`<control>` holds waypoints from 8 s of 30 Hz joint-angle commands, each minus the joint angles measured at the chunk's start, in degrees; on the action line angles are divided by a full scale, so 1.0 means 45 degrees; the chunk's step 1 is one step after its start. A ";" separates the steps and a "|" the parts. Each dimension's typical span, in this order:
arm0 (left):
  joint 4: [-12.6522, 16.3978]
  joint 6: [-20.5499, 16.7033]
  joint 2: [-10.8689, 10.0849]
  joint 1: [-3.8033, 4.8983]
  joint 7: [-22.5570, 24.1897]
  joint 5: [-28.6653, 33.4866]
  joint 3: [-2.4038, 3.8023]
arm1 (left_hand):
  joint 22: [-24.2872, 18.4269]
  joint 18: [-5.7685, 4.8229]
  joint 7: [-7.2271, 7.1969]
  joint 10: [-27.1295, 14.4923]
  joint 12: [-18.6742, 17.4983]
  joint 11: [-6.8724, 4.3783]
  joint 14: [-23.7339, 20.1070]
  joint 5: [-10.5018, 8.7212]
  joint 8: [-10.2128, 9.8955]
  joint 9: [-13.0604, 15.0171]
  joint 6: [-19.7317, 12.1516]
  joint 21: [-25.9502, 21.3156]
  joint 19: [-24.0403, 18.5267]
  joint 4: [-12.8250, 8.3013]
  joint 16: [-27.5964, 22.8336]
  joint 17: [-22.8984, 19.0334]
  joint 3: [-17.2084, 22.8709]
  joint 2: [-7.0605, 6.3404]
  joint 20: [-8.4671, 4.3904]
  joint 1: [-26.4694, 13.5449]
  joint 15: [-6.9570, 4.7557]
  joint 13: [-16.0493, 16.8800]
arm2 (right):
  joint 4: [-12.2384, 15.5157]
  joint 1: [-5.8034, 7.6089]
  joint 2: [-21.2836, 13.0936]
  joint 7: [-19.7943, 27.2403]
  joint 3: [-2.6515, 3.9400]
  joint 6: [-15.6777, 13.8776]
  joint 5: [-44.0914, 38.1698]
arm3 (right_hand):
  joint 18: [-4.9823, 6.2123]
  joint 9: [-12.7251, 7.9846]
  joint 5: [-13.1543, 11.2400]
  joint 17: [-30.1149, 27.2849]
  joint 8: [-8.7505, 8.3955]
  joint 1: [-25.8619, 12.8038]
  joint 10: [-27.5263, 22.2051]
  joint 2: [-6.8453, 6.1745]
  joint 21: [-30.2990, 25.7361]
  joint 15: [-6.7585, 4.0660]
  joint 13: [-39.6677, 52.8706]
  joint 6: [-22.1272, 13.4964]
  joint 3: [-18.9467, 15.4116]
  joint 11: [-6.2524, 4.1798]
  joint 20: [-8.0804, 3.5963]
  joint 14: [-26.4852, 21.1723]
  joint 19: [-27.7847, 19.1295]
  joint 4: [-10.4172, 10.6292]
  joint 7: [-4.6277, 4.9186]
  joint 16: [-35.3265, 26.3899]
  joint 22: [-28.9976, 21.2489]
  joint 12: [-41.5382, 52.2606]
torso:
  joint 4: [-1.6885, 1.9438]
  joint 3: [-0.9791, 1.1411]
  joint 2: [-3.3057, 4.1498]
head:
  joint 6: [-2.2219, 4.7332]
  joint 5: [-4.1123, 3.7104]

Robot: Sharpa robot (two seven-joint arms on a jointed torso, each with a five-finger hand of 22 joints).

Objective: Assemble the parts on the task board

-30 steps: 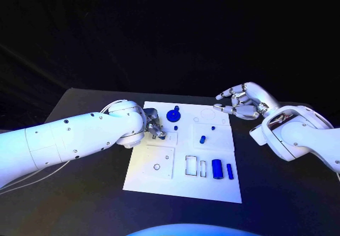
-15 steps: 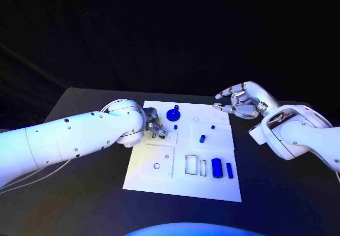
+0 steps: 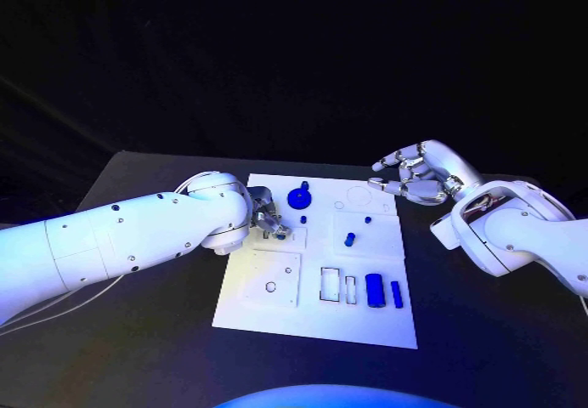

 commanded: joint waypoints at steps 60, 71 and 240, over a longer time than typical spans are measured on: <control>0.0082 0.0729 -0.0569 0.0929 -0.0440 0.0525 0.0473 | 0.3354 -0.0187 0.0174 -0.0439 -0.0555 0.0186 0.1314 0.0105 -0.0461 0.0003 -0.0051 0.0044 0.1364 0.0581 0.0031 0.3352 -0.4237 0.0891 -0.0055 -0.0218 -0.0015 -0.0560 | -0.0117 -0.0127 0.0015 0.0117 0.0000 0.0028 -0.0031 | 0.0231 0.0001 0.0061 0.1261 0.0039 -0.0085 -0.0083 0.0069 -0.0148 -0.0088 -0.0087 0.0016 -0.0195 -0.0036 -0.0053 0.0864 -0.0088 -0.0006 -0.0034 -0.0104 0.1258 -0.0137 | 0.0005 0.0014 -0.0015 | 0.0153 0.0003; -0.1723 0.1047 0.0055 0.1704 -0.0191 0.0579 0.0483 | 0.3221 -0.0153 0.0435 -0.0852 -0.1177 0.0404 0.1314 0.0116 -0.0988 -0.0367 -0.0494 -0.0029 0.1282 0.0615 0.0031 0.3352 -0.4701 0.1010 0.0083 0.0160 0.0164 -0.1194 | -0.0114 -0.0129 0.0053 0.0112 0.0000 0.0032 -0.0030 | 0.0230 0.0000 0.0060 0.1252 0.0039 -0.0090 -0.0085 0.0069 -0.0142 -0.0088 -0.0088 0.0012 -0.0199 -0.0035 -0.0053 0.0862 -0.0084 -0.0005 -0.0033 -0.0110 0.1263 -0.0138 | 0.0009 -0.0019 0.0012 | 0.0337 0.0159; -0.0382 0.0297 -0.0785 0.0116 0.0658 0.1312 0.0170 | 0.3287 -0.0169 0.0236 -0.0367 -0.0498 0.0212 0.1314 0.0134 0.0273 0.0130 -0.0758 0.0002 0.1321 -0.0894 0.0031 0.3352 0.0906 0.0513 0.0039 0.2893 0.0051 -0.0972 | -0.0157 -0.0234 0.0105 0.0160 0.0000 0.0043 -0.0019 | 0.0234 -0.0002 0.0326 0.1259 0.0070 -0.0155 -0.0059 0.0203 -0.0187 -0.0091 -0.0070 0.0011 -0.0212 -0.0038 -0.0054 0.0867 -0.0083 0.0015 -0.0036 -0.0118 0.1260 -0.0109 | -0.0001 -0.0012 -0.0002 | -0.0002 0.0527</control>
